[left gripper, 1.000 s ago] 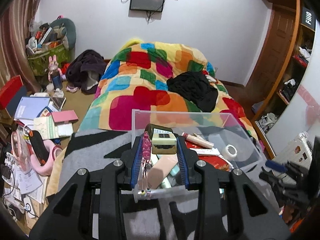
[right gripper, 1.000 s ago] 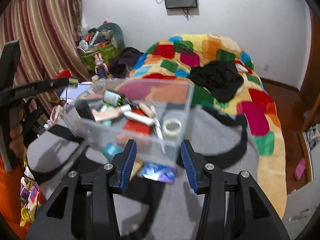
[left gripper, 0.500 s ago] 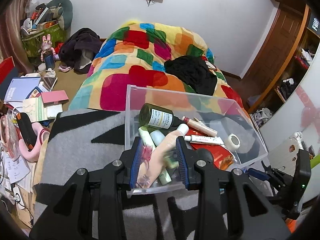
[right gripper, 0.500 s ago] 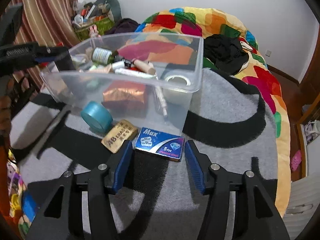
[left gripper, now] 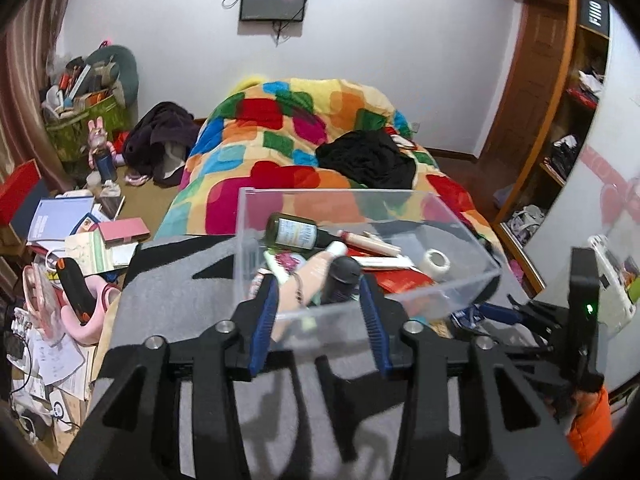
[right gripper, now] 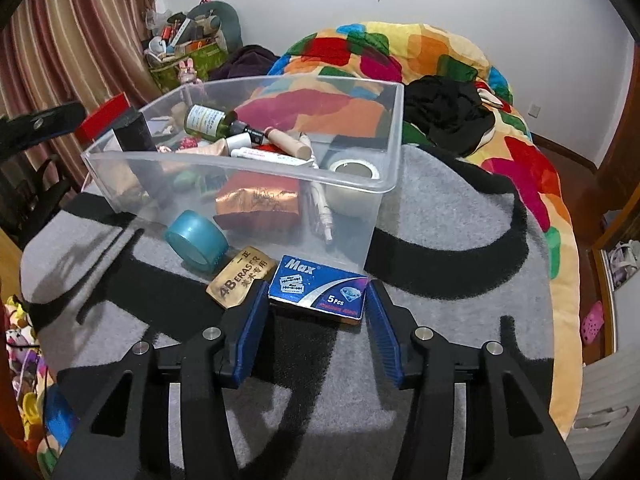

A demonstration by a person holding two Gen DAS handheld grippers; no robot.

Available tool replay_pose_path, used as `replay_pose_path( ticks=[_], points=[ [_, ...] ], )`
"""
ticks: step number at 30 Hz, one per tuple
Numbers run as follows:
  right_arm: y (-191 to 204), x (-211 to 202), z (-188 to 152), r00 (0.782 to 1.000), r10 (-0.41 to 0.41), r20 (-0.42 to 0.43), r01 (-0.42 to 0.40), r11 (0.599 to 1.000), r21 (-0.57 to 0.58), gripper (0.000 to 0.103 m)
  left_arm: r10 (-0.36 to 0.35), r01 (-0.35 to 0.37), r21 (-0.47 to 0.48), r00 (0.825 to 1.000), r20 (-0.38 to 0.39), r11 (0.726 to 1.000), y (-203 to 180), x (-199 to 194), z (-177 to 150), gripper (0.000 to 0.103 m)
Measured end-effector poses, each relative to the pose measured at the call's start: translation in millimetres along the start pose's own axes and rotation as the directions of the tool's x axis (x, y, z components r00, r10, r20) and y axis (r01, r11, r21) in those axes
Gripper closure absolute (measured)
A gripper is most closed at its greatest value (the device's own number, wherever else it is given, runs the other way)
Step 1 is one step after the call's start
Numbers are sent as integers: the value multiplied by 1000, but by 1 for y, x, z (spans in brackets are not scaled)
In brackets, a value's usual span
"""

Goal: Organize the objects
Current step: 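Grasp the blue Max soap box with right tool and drop it into the box, then grasp the teal tape roll with left tool and carry it to the box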

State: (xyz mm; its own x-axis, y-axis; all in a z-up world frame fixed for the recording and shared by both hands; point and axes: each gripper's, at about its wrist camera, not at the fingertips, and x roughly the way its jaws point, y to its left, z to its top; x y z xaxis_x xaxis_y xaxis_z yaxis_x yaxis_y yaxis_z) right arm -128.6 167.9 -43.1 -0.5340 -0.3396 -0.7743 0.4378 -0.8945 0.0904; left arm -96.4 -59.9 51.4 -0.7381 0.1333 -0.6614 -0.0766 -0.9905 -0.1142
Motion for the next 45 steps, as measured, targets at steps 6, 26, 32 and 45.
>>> replay_pose_path(
  ticks=[6, 26, 32, 45],
  points=[
    [-5, -27, 3, 997, 18, 73, -20, 1000, 24, 57, -57, 58, 26, 998, -8, 998, -23, -2, -11, 51],
    [-12, -61, 26, 981, 6, 196, -15, 999, 42, 57, -117, 111, -39, 954, -274, 993, -66, 103, -41, 54],
    [-7, -45, 47, 983, 20, 183, -27, 999, 37, 57, -126, 119, -44, 956, -266, 992, -64, 101, -42, 63],
    [12, -10, 62, 993, 41, 107, -43, 999, 10, 56, -130, 120, -59, 968, -215, 991, -45, 79, -51, 63]
  ],
)
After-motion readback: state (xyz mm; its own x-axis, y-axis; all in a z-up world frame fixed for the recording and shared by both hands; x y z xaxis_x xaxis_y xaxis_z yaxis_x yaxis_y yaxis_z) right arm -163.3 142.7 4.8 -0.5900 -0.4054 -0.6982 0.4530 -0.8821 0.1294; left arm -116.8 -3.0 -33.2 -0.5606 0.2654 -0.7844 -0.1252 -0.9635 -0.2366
